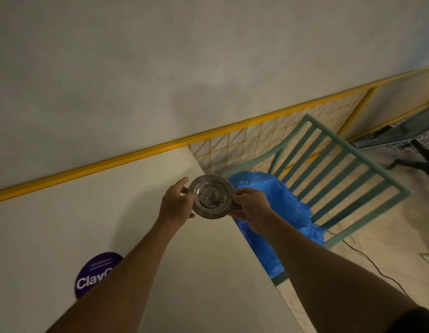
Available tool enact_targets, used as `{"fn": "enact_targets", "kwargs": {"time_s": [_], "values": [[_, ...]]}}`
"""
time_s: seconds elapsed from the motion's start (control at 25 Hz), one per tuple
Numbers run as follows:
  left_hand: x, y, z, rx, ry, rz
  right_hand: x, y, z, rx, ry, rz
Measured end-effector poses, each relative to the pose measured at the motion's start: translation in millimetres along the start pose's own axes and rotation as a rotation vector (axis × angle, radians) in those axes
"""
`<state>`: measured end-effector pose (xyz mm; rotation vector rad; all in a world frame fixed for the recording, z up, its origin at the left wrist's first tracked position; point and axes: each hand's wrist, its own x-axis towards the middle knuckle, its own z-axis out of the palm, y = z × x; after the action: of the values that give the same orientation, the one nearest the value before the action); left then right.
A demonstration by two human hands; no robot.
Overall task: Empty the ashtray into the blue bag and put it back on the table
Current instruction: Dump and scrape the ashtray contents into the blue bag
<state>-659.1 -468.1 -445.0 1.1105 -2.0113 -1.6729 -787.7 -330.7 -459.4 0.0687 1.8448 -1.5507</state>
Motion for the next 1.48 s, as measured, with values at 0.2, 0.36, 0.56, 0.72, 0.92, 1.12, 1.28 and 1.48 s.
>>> {"fn": "enact_targets", "kwargs": {"time_s": [0.2,0.36,0.56,0.72,0.92,1.12,1.28,1.48], "values": [[13,-13,61,0.04,-0.112,-0.026,27,14,-66,0.022,0.107,0.032],[30,-36,107,0.163,-0.112,-0.001,47,24,-109,0.045,0.155,0.057],[50,-72,148,0.542,-0.132,0.192,77,42,-153,0.042,0.213,0.086],[64,-95,169,0.837,-0.147,0.421,101,57,-179,0.034,0.237,0.093],[82,-111,188,1.039,-0.133,0.468,131,68,-199,0.021,0.278,0.094],[86,-119,199,1.062,-0.042,0.471,156,72,-208,-0.004,0.318,0.09],[85,-119,199,1.058,-0.001,0.507,166,67,-211,-0.03,0.342,0.075],[87,-123,199,1.06,0.014,0.512,178,54,-218,-0.115,0.441,0.021]]}}
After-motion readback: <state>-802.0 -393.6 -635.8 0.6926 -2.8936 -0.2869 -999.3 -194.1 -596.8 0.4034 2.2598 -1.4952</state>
